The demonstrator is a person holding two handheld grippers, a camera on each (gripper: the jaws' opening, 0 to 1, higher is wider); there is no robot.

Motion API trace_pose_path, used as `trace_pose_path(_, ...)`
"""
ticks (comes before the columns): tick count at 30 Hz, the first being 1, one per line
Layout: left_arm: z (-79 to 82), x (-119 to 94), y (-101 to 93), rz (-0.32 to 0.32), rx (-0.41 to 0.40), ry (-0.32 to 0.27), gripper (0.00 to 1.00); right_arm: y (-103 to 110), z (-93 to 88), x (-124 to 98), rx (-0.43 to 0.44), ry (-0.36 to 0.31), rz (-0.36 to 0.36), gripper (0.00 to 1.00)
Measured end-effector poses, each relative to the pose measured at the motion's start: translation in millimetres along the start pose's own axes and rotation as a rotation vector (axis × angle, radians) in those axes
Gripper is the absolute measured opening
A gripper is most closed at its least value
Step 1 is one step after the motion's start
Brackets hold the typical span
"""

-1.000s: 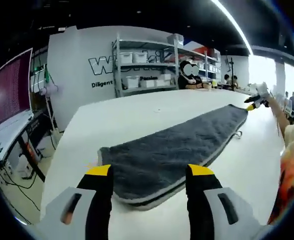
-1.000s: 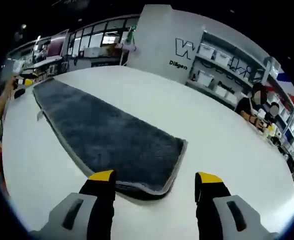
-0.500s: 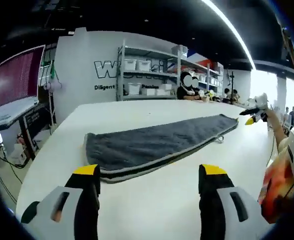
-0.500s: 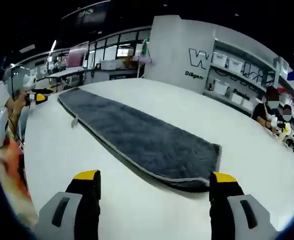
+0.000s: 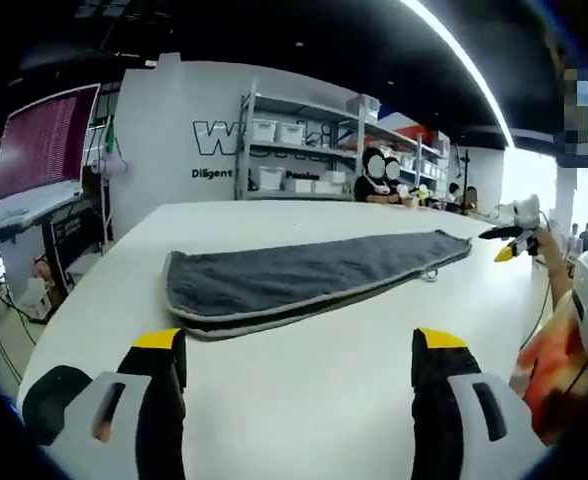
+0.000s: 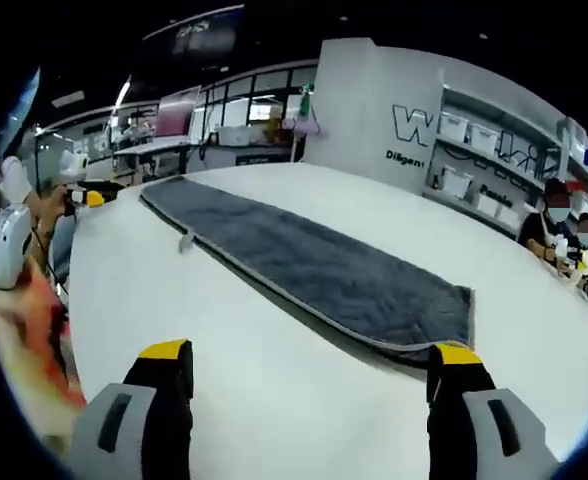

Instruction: Fold the towel on the table until its edges align and the towel forms a compact rectangular stack.

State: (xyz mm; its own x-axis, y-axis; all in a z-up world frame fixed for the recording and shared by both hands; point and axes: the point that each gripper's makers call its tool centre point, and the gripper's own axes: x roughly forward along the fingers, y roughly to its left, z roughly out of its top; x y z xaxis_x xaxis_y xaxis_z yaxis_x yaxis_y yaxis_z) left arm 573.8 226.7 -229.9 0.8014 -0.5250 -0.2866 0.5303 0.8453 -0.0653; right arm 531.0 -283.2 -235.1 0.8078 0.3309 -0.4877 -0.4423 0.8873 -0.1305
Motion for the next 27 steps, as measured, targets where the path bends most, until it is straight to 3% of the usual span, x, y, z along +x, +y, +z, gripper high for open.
trace_pose_path(27, -8.5, 3.4, -23.5, -0.052, 0.064, 0.056, 0.96, 0.4, -13.1, -17.6, 0.081, -0.043, -0.047, 0.98)
